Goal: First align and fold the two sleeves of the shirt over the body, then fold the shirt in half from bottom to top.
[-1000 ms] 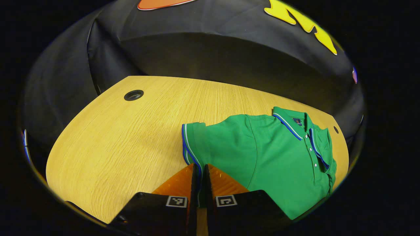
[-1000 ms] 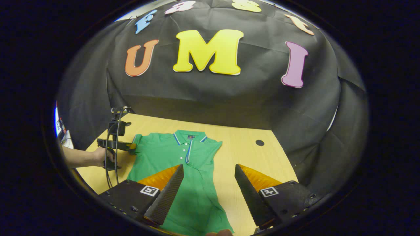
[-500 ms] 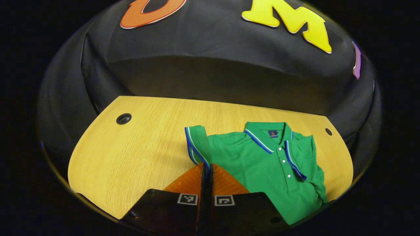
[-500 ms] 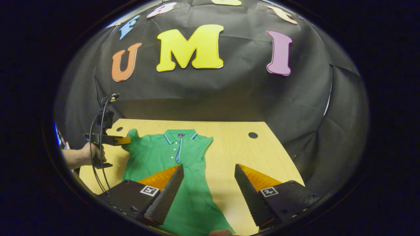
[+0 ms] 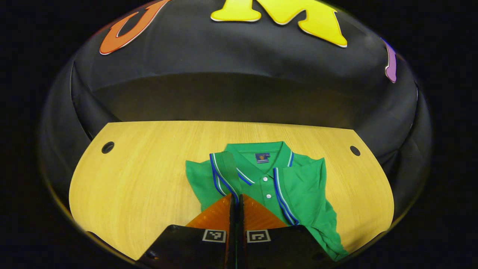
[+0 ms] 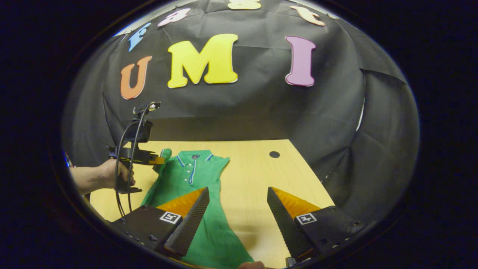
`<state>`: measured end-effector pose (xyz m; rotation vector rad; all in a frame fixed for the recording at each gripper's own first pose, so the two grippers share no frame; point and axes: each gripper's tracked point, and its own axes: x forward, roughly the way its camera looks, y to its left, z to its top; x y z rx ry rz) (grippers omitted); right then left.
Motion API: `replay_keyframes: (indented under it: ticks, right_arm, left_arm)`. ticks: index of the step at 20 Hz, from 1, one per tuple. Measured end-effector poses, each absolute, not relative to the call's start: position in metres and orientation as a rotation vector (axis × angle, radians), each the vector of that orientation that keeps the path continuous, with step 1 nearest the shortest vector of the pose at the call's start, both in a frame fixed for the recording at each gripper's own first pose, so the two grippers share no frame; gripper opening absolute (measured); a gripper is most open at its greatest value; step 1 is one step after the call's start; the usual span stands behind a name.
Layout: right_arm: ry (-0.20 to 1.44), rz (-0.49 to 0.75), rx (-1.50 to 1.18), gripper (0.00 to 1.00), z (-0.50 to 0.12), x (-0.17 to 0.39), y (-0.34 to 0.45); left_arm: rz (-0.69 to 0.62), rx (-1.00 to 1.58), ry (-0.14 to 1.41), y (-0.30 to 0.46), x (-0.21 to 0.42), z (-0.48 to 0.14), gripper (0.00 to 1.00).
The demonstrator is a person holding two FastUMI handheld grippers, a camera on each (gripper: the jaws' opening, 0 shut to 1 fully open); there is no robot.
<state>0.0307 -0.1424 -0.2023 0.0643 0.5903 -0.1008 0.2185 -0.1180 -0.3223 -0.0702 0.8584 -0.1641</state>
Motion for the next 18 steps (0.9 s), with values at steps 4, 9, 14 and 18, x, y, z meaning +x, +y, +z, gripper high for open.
replay_keyframes:
  ticks: [4, 9, 14, 18]
  right_arm:
    - [0.594, -0.134, 0.071, 0.95, -0.203, 0.023, -0.157]
    - [0.567, -0.104, 0.068, 0.95, -0.196, 0.027, -0.142]
    - [0.535, -0.026, 0.037, 0.95, -0.19, 0.029, -0.115]
    - [0.526, 0.043, -0.008, 0.95, -0.192, 0.022, -0.1]
  left_arm:
    - [-0.217, -0.139, 0.852, -0.159, 0.213, -0.323, 0.31]
    - [-0.186, -0.117, 0.718, -0.141, 0.208, -0.285, 1.0]
    - [-0.138, -0.111, 0.598, -0.099, 0.177, -0.23, 1.0]
    - [-0.143, -0.086, 0.527, -0.073, 0.131, -0.195, 1.0]
